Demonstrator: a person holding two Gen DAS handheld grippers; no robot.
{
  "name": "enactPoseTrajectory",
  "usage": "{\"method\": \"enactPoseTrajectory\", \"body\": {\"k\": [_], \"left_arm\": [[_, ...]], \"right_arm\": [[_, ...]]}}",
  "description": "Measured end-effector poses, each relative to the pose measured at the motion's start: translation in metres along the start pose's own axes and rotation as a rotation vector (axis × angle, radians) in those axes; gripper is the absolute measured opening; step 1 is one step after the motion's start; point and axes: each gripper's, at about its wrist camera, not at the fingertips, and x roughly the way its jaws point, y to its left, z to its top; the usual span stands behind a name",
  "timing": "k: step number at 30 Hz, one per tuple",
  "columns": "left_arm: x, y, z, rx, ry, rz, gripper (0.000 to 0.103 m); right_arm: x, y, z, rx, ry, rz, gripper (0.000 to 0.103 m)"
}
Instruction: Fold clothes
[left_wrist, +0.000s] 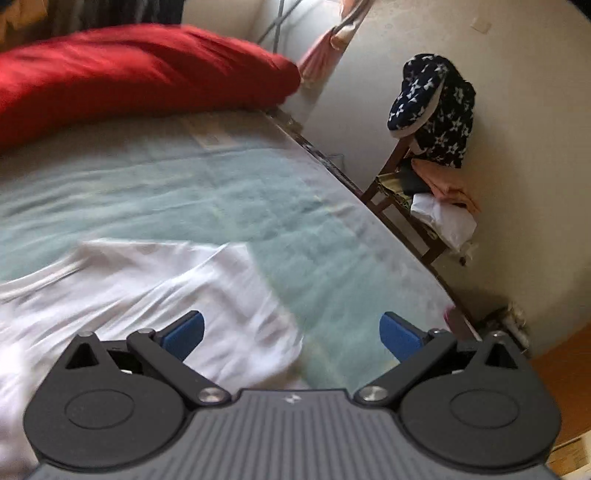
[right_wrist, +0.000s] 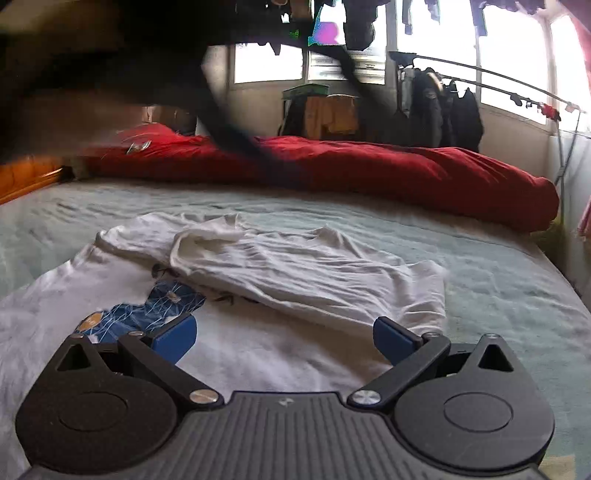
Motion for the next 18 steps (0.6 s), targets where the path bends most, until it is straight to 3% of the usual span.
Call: {"method": "enactPoseTrajectory", "body": {"k": [5,9,13,18], "left_arm": [[0.100,0.026,0.022,-0.097,0.082,-0.030,0.100],[0.136,0.028,0.028,-0.114,0.058,-0.063,0.100],[0.139,0.018,0.037,-0.107,0.039,-0.067,0.100],[0.094,0.011,0.016,-0.048,0.029,-0.065,0.101]], "right_arm": [[0.007,0.003,-0.006,-0.043,0.042,0.008,0.103],[0.010,-0.007,-0.007,0.020,0.065,0.026,0.103],[0.010,-0.015,-0.008,0.065,0.068,0.005,0.103],[0.004,-0.020,-0.005,0.111,0.049,-0.011,0.103]]}}
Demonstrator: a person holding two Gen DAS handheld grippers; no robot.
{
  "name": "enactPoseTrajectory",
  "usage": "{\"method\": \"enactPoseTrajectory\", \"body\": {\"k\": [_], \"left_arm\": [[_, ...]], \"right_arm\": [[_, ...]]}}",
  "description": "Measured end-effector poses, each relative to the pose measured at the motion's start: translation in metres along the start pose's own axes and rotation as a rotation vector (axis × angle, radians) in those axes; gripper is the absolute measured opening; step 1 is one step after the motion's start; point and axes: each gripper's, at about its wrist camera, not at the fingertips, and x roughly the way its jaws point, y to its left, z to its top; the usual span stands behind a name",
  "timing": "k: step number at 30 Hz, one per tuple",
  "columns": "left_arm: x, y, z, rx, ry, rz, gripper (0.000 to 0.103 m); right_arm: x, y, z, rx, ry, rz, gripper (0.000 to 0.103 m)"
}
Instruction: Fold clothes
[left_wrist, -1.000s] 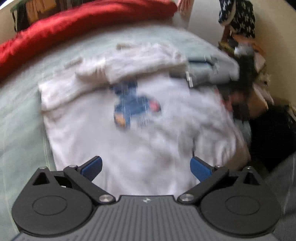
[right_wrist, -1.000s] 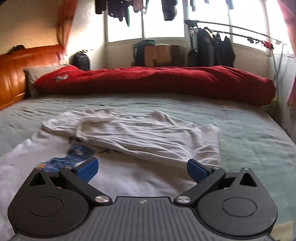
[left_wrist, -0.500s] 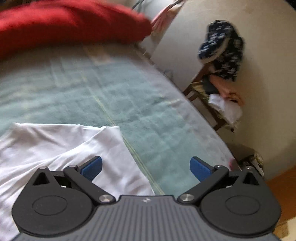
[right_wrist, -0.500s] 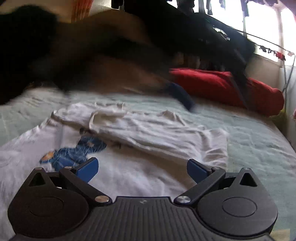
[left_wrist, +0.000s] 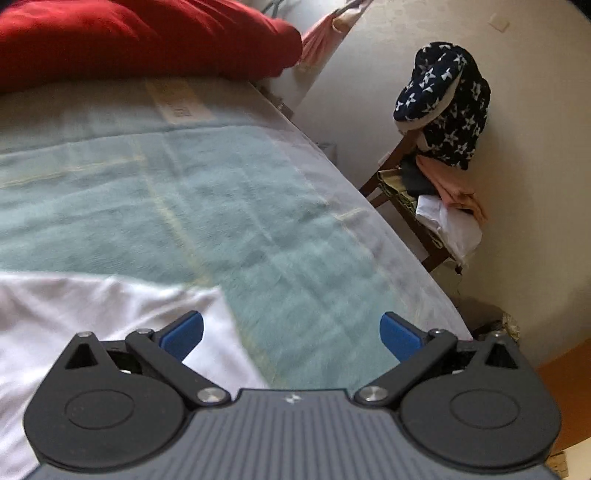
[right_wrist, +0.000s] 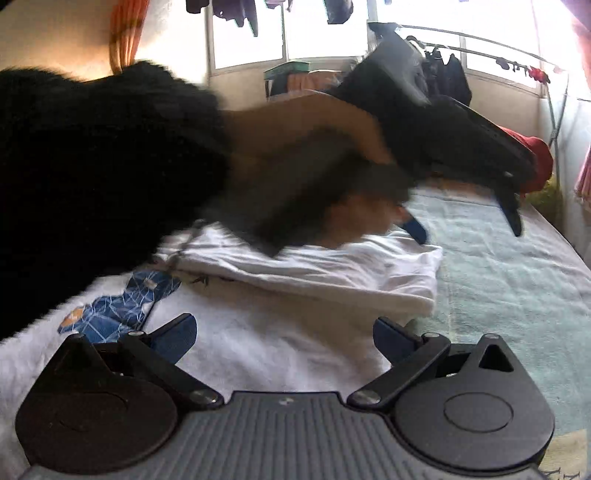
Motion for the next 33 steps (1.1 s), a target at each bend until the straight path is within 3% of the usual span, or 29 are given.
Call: {"method": "enactPoseTrajectory", "body": {"k": [4,8,11,13,18,26,33], "left_arm": [[0.006,0.003,-0.017,-0.039,0.053,-0.056,0.101],[0.022,-0.014,-0.020,-0.007,0.095,-0.101,0.101],[0.002,-0.031,-0.019,0.071,0.066,-0.110,0.101],[-0.017,-0.032,-0.022,0.071,0.033,-0.116,0.101],[-0.044,-0.013,-0.040,0.025,0.030,-0.076,0.101],[-0.075,0.005,-0.079,-0.103,0.008,-0.207,0.101],[-0.039,0.014,-0.091,-0.161,0.053,-0.243,0.101]], "right_arm": [[-0.004,0.006,0.001,0.004,-0.008,0.030,0.103],[-0.004,0.012,0.000,-0.023,-0.007,0.041,0.103],[-0.005,0.012,0.000,-0.015,-0.005,0.043,0.103],[-0.005,0.012,0.000,-0.007,-0.004,0.043,0.103],[-0.007,0.013,0.000,0.006,0.002,0.041,0.103],[-0.011,0.031,-0.003,-0.097,0.041,0.068,0.103],[-0.004,0.003,-0.004,-0.076,0.073,0.075,0.103]]}}
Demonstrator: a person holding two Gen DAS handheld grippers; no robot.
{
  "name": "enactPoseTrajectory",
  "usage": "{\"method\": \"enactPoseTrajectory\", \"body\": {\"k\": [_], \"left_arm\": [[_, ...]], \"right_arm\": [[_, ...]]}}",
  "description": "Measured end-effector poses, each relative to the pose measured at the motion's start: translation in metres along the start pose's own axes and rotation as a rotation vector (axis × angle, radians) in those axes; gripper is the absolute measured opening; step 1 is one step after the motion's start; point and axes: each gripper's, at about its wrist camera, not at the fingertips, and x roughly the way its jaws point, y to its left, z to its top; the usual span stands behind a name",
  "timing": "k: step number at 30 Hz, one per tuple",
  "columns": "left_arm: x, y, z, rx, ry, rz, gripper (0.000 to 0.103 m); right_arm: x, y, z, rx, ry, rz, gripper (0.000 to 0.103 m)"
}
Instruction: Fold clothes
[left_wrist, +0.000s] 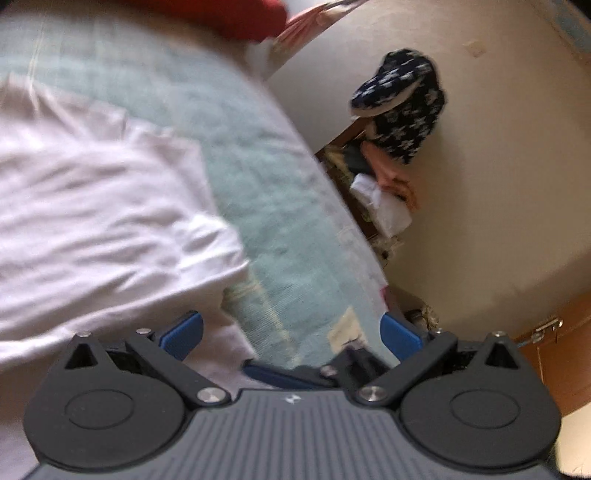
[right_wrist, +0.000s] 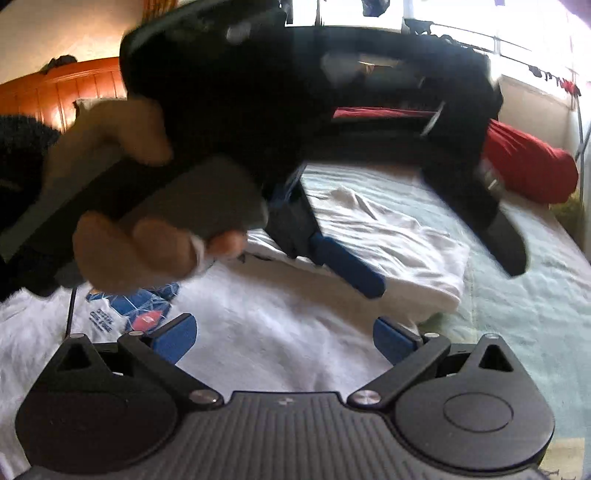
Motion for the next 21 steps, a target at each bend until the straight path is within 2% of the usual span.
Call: {"method": "enactPoseTrajectory", "body": {"k": [2,5,10,13,18,21], "left_arm": [[0.008,0.006,-0.002,-0.008,-0.030,0.008,0.101],[0.002,0.002,0.002,0.016,-0.112,-0.025,0.101],[-0.008,-0.002,0.012,0.048,-0.217,-0.058,0.101],[-0.009,0.000,0.018,0.037,-0.230,-0.069,0.101],[-0.010,0.003,0.022,0.030,-0.219,-0.083,0.101],[-0.005,0.003,0.026,0.032,-0.202,-0.088,0.101]], "right_arm": [[-0.002,-0.011,-0.003,0.020,0.006,0.010,0.103],[-0.006,-0.036,-0.007,0.068,-0.011,0.048,0.103],[-0.011,-0.098,-0.012,0.308,-0.124,0.165,0.103],[-0.002,-0.127,-0.016,0.444,-0.176,0.234,0.103],[0.023,-0.141,-0.019,0.503,-0.167,0.199,0.103],[0.026,-0.139,-0.017,0.503,-0.200,0.223,0.103]]}}
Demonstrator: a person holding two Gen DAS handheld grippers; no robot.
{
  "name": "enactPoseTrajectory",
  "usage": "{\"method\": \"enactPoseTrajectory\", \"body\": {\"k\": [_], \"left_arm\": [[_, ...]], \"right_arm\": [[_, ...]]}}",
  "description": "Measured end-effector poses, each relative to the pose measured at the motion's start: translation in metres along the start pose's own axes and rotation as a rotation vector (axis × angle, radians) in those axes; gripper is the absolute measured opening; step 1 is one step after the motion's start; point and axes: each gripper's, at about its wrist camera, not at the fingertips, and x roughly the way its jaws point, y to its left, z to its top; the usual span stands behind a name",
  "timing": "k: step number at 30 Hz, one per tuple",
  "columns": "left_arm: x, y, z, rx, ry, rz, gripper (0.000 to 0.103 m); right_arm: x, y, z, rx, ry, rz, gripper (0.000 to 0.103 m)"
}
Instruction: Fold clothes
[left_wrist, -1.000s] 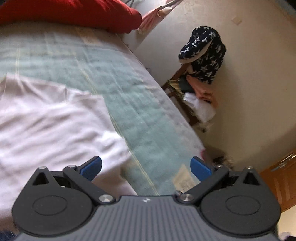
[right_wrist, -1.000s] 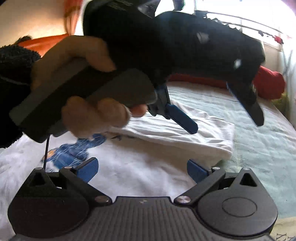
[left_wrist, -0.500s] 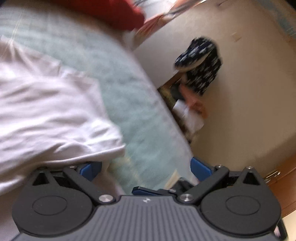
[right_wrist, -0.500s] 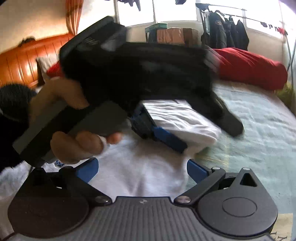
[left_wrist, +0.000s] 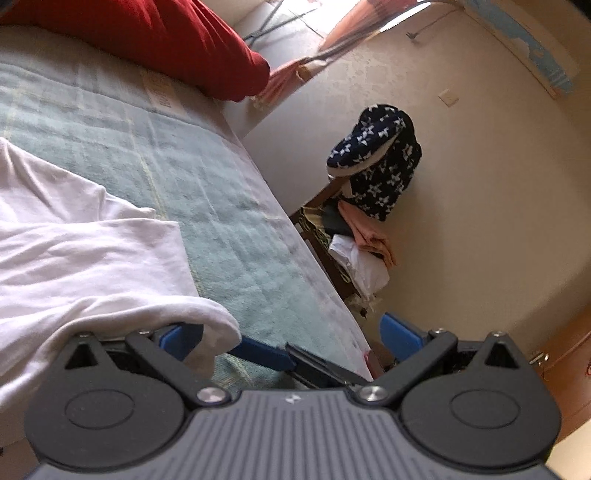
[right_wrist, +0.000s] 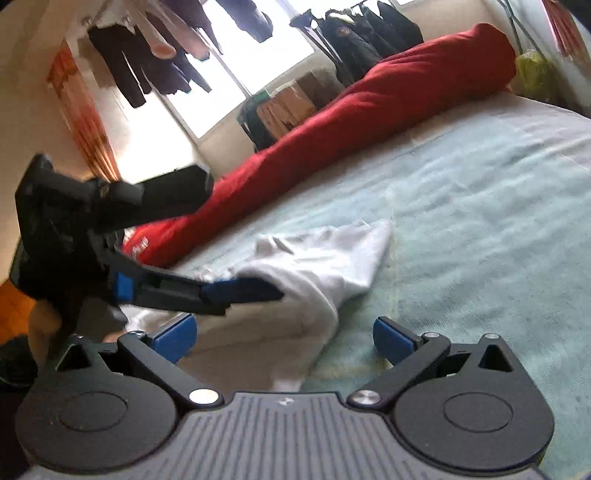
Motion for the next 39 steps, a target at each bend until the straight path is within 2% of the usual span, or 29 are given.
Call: {"method": "enactPoseTrajectory", "body": {"k": [3,5,9,17,22,27,29,32,36,39], "left_arm": [[0.012,0.003,0.001,-0.012,0.033,0.014,0.101],[0.019,0.002,0.001,-0.012,0.056,0.022,0.101],[0.024,-0.003,0.000,-0.003,0.086,0.022,0.101],[0.018,-0.014,-0.004,0.043,0.128,0.041,0.102],[0.016,-0.015,-0.004,0.056,0.131,0.065,0.102],[0.025,-0.015,-0.004,0.039,0.193,0.016,0.102],[0.027,-0.017,-0.006,0.032,0.208,-0.010,0.102],[0.030,-0.017,-0.011,0.000,0.210,0.002,0.102],[0.021,-0.025,-0.020,-0.023,0.250,0.008,0.102],[-0.001,-0.051,-0.028,0.107,0.220,0.024,0.102]], "right_arm": [[0.003,0.004,0.000,-0.042,0.015,0.043,0.103],[-0.004,0.013,-0.003,-0.083,0.006,0.030,0.101],[-0.004,0.002,-0.003,-0.029,-0.002,0.067,0.101],[-0.011,0.006,0.000,-0.068,0.030,0.144,0.098],[-0.005,0.008,-0.001,-0.051,-0.005,0.121,0.100],[-0.002,0.007,-0.002,-0.054,0.114,0.160,0.100],[-0.007,0.009,0.000,-0.098,0.161,0.165,0.101],[-0.022,0.010,0.002,-0.164,0.204,0.162,0.103],[-0.049,0.008,0.004,-0.225,0.170,0.114,0.103],[-0.061,0.000,0.007,-0.188,0.114,0.093,0.103]]}}
